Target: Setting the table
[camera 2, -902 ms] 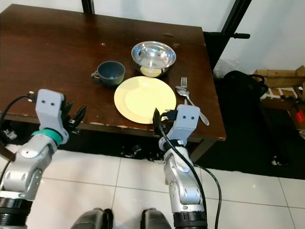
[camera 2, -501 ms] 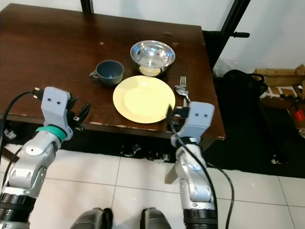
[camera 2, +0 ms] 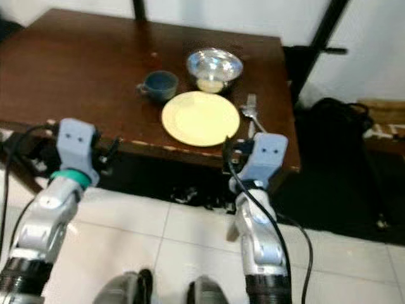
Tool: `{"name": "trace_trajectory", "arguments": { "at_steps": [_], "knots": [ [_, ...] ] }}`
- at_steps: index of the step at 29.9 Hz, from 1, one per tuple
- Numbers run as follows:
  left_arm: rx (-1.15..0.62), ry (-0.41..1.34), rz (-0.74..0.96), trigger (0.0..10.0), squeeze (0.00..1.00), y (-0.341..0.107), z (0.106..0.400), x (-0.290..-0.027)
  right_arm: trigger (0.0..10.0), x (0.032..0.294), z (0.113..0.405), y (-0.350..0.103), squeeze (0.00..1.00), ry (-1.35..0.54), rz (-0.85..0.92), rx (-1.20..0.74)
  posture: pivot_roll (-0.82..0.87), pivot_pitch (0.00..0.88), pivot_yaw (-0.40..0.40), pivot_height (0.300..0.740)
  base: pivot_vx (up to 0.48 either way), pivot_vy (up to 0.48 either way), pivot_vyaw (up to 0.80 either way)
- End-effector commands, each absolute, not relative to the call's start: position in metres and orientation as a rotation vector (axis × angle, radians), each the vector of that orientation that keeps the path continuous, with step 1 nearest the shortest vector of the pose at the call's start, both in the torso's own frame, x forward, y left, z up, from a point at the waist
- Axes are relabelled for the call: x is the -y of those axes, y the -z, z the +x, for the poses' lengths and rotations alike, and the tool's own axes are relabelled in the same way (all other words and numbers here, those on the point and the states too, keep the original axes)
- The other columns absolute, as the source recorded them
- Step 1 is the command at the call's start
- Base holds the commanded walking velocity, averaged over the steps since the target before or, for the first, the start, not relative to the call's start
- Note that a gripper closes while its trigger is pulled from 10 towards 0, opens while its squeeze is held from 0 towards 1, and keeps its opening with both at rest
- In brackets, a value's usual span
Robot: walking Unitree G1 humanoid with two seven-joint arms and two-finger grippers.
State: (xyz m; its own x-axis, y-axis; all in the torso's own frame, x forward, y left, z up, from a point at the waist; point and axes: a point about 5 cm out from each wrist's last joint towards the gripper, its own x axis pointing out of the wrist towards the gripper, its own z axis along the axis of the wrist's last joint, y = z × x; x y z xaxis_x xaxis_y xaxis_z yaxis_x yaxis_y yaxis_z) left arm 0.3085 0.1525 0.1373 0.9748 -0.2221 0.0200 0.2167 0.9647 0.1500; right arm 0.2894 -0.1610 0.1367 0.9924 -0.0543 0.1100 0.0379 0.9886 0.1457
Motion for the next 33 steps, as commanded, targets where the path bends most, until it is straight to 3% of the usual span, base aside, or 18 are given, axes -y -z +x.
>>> {"name": "trace_trajectory", "arguments": {
  "at_steps": [1,33],
  "knots": [
    [0.032,0.225,0.157,10.0,0.0,-0.1356,0.3095,-0.1529,10.0,0.1631,0.2879,-0.1305,0.0,0.056,0.157,0.092,-0.01,0.0,0.024,0.74,-0.334,0.0,0.0],
    [0.047,0.234,0.148,10.0,0.0,-0.1352,0.3111,-0.1491,10.0,0.1613,0.2892,-0.1313,0.0,0.026,0.202,0.093,-0.04,0.0,0.022,0.74,-0.335,0.0,0.0]
  ]
}}
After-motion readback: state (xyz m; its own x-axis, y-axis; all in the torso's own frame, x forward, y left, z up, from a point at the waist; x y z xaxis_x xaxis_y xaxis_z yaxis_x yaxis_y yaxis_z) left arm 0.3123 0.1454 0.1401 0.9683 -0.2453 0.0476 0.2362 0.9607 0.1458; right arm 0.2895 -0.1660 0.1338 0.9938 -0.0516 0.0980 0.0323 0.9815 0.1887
